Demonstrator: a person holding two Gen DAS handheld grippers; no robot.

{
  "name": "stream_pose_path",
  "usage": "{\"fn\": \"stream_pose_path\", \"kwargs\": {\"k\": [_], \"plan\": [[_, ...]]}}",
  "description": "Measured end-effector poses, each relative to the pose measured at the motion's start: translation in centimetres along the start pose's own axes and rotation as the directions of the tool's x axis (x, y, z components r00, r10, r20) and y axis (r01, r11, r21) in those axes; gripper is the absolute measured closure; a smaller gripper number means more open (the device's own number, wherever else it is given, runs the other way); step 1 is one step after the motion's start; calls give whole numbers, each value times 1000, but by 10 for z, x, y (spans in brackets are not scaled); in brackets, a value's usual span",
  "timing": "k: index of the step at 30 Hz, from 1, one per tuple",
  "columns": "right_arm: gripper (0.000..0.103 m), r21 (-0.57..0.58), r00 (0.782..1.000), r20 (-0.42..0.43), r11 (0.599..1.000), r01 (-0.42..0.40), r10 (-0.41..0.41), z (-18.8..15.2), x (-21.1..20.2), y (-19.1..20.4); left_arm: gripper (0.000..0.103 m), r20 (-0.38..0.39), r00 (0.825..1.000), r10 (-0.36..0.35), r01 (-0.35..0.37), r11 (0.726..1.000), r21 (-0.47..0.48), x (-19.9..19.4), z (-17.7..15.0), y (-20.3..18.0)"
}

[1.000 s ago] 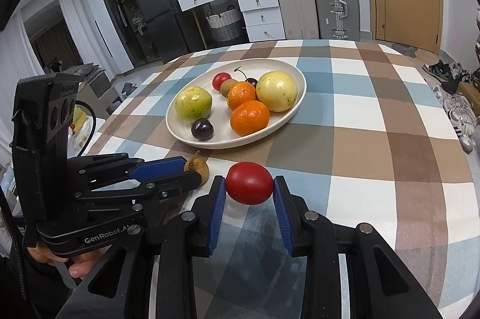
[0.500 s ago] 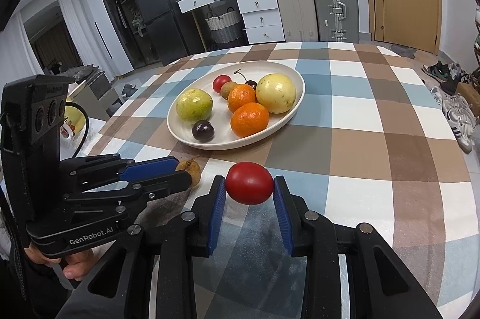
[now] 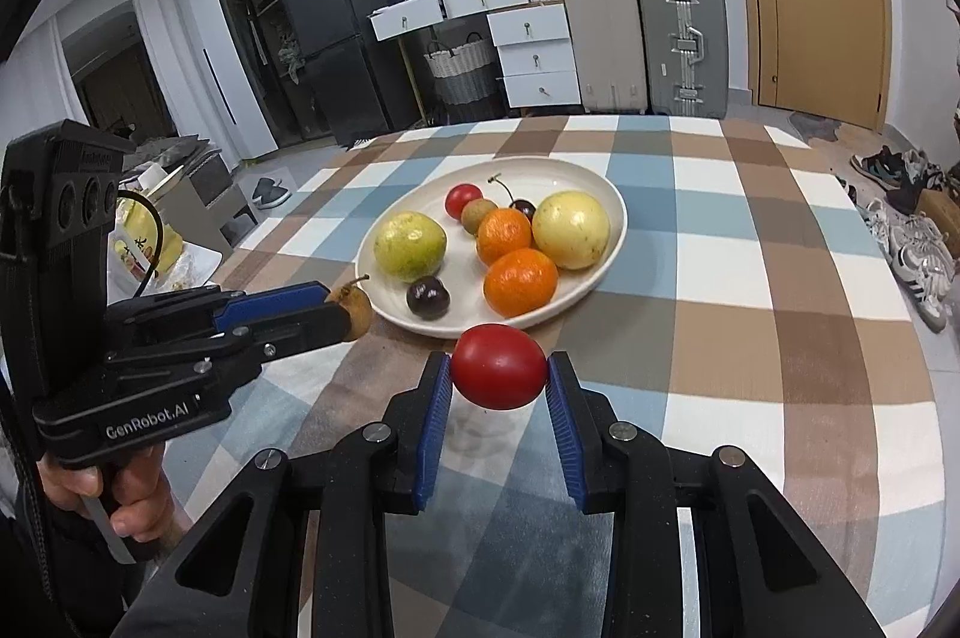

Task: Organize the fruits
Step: 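Carry the held tomato and pear over the white plate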

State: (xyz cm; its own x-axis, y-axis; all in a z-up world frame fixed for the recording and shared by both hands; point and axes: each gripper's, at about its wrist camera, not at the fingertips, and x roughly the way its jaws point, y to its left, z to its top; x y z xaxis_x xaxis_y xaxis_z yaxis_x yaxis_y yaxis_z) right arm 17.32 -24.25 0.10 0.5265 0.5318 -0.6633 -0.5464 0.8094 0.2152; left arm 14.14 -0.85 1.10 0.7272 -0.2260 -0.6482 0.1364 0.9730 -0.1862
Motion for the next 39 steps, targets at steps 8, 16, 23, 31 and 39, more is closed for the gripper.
{"fn": "stream_pose_path", "kwargs": {"k": [8, 16, 23, 31, 39], "plan": [[70, -22, 1000, 19, 1000, -13, 13, 15, 7, 7, 83, 28, 999, 23, -23, 1000, -5, -7, 17, 12], [70, -42, 999, 8, 999, -33, 33, 22, 23, 12, 83, 35, 999, 31, -31, 1000, -2, -1, 28, 15], [70, -54, 999, -4, 998, -39, 39, 27, 38, 12, 83, 33, 999, 33, -34, 999, 12, 9, 37, 12], [70, -99, 999, -19, 994, -35, 33, 31, 55, 19, 83, 33, 999, 34, -35, 999, 25, 20, 48, 12], [70, -147, 1000, -28, 989, -17, 13, 36, 70, 23, 83, 26, 999, 29, -30, 999, 34, 37, 56, 12]]}}
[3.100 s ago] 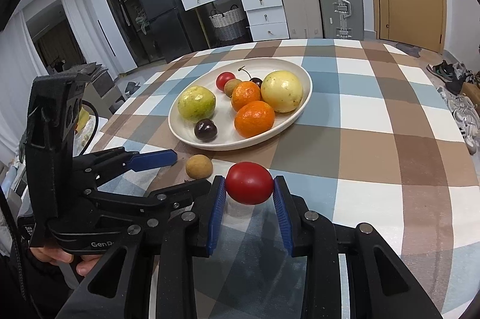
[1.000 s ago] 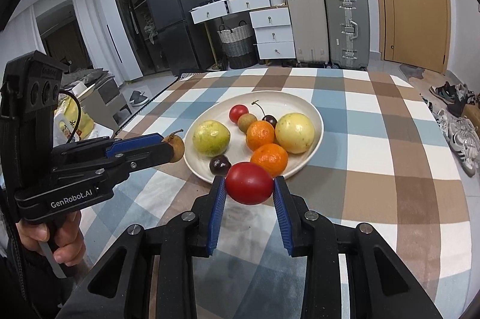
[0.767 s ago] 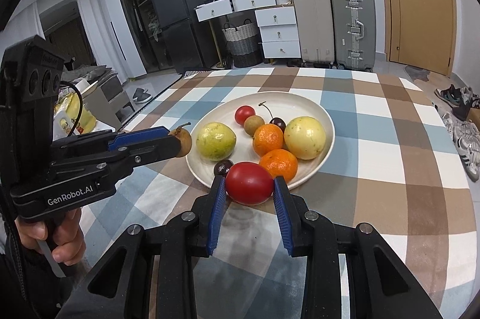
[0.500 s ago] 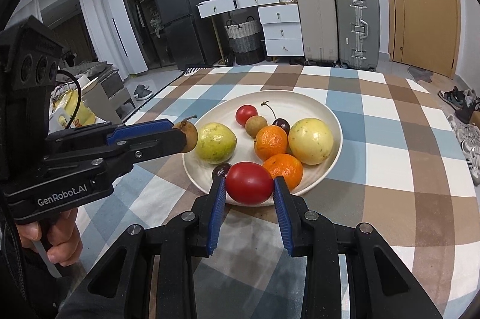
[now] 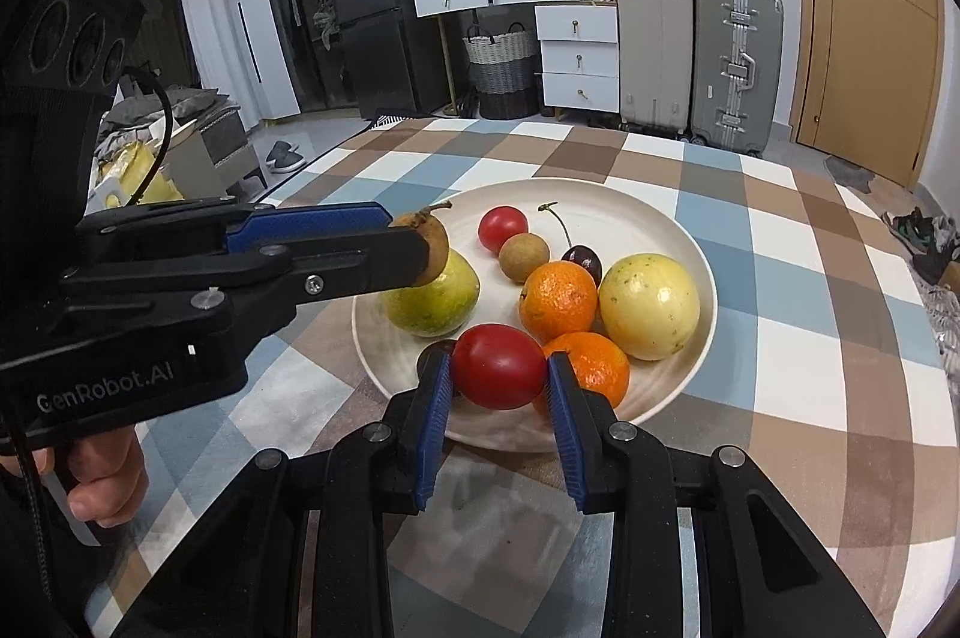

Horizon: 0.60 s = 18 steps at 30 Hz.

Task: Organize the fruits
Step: 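Carry the held tomato and pear over the white plate, then lower the tomato and pear onto the plate and open both tools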

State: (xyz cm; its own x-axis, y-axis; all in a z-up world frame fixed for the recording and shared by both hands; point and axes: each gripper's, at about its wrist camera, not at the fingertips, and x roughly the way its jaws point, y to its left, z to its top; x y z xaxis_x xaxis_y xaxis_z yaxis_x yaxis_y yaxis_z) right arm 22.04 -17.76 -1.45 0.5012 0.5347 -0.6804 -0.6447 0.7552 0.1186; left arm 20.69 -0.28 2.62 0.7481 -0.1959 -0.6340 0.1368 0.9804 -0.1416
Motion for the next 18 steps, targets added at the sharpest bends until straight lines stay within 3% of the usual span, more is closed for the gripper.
{"fn": "stream_pose_path", "kwargs": {"k": [13, 18], "plan": [[69, -33, 1000, 13, 999, 6, -5, 4, 1, 0, 83, -16, 1000, 0, 0, 1000, 3, 14, 0, 0], [62, -38, 1000, 22, 999, 19, -18, 0, -8, -2, 83, -26, 1000, -3, 3, 1000, 3, 19, -2, -1]]}}
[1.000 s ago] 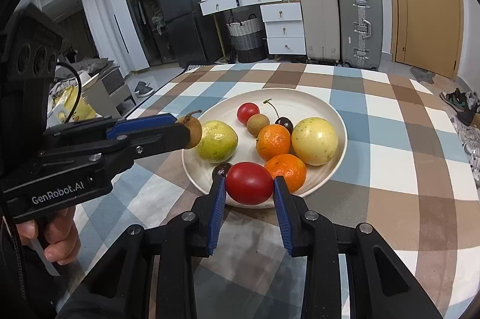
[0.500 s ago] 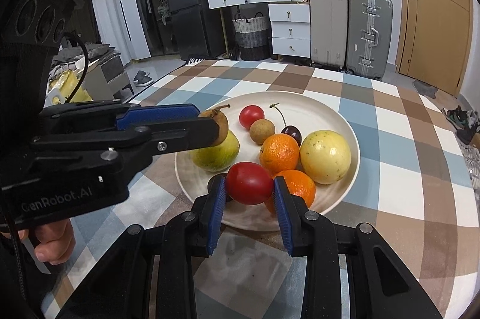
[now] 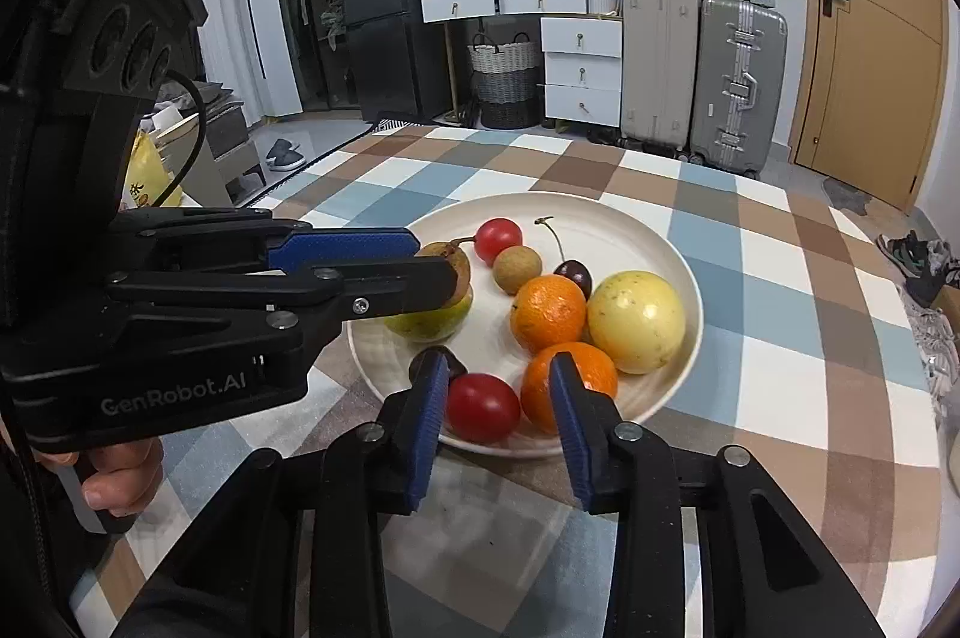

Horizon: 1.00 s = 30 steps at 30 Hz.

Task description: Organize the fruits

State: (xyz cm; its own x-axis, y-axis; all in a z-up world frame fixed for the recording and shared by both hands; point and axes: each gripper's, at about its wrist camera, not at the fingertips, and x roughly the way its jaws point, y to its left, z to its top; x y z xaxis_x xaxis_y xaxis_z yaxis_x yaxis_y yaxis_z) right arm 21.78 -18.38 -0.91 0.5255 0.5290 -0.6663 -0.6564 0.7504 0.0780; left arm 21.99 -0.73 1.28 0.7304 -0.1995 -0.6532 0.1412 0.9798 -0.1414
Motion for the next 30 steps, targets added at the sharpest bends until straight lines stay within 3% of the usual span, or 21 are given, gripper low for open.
{"fn": "stream_pose_path", "kwargs": {"k": [10, 15, 17, 22, 24, 30], "plan": [[35, 51, 1000, 7, 998, 25, -25, -11, -12, -14, 79, -5, 1000, -4, 4, 1000, -18, -3, -7, 0], [18, 73, 999, 25, 997, 28, -29, -13, -19, -17, 27, 33, 999, 32, -31, 999, -36, -19, -14, 4], [13, 85, 999, 36, 996, 32, -35, -14, -23, -17, 20, 57, 998, 35, -32, 998, -49, -29, -16, 7], [4, 115, 996, 67, 992, 52, -60, -16, -33, -21, 12, 87, 995, 52, -45, 996, -83, -51, -24, 13], [1, 135, 995, 81, 990, 46, -57, -18, -39, -25, 1, 102, 993, 59, -50, 995, -92, -60, -28, 15], [1, 167, 991, 124, 986, 31, -52, -24, -55, -32, 1, 132, 987, 92, -78, 991, -109, -77, -41, 16]]}}
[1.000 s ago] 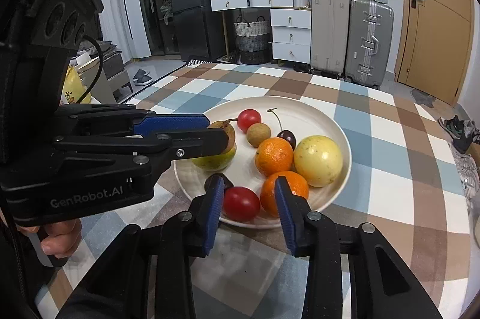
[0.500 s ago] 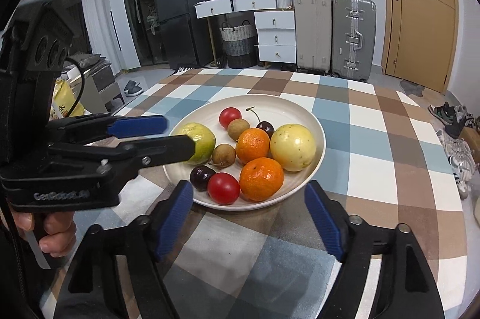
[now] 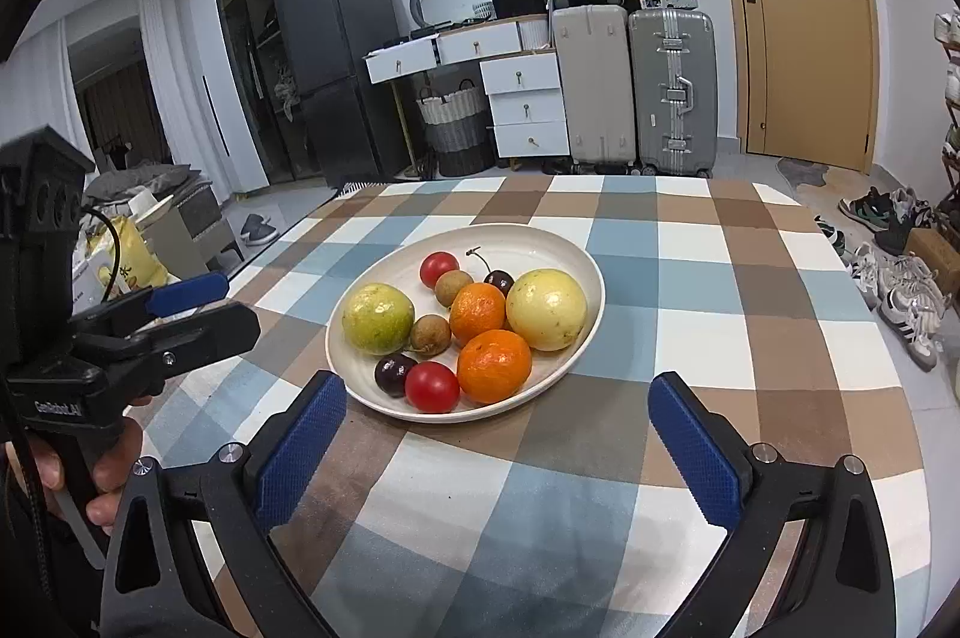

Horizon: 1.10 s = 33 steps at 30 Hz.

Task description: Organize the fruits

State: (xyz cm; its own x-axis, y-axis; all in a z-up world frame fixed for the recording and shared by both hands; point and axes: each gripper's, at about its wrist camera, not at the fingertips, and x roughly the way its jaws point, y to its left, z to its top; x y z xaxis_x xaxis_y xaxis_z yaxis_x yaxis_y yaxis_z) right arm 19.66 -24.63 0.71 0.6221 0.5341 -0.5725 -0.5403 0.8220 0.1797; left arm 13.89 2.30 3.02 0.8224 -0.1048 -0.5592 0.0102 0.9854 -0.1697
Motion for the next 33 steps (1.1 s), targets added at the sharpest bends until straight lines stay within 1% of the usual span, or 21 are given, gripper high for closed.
{"fn": "stream_pose_path", "kwargs": {"k": [4, 9, 12, 14, 16, 20, 23, 25, 27, 30, 33], "plan": [[1, -6, 1000, 26, 1000, 1, -1, -2, -9, -1, 1, 21, 1000, 22, -22, 1000, -12, -4, -9, 2], [1, -25, 998, 56, 1000, 4, -3, -8, -14, 0, 1, 64, 996, 69, -69, 998, -5, -4, -23, 3], [1, -32, 997, 77, 999, -17, 19, -13, -16, 0, 1, 101, 991, 93, -94, 996, 3, -5, -28, 5], [1, -37, 995, 93, 999, -26, 29, -14, -18, 1, 1, 120, 988, 93, -94, 996, 6, -6, -30, 6], [1, -48, 993, 115, 999, -19, 24, -16, -19, 1, 1, 129, 987, 97, -99, 995, 10, -6, -31, 6], [1, -42, 989, 143, 999, -26, 32, -15, -23, -2, 1, 134, 986, 101, -103, 995, 9, -4, -30, 6], [1, -51, 985, 170, 999, -9, 17, -14, -27, -1, 1, 130, 986, 100, -100, 995, -7, -3, -30, 10], [1, -52, 985, 171, 999, -15, 23, -13, -27, -2, 1, 125, 987, 98, -97, 995, -14, -1, -30, 11], [1, -52, 985, 173, 999, -15, 24, -13, -28, -2, 1, 125, 985, 116, -116, 993, -10, -1, -30, 10], [1, -62, 984, 177, 998, -1, 12, -14, -29, 1, 1, 134, 982, 132, -134, 991, 4, -2, -31, 6], [1, -81, 984, 177, 997, 6, 8, -15, -29, 5, 1, 136, 982, 133, -136, 991, 12, -3, -31, 4]]}}
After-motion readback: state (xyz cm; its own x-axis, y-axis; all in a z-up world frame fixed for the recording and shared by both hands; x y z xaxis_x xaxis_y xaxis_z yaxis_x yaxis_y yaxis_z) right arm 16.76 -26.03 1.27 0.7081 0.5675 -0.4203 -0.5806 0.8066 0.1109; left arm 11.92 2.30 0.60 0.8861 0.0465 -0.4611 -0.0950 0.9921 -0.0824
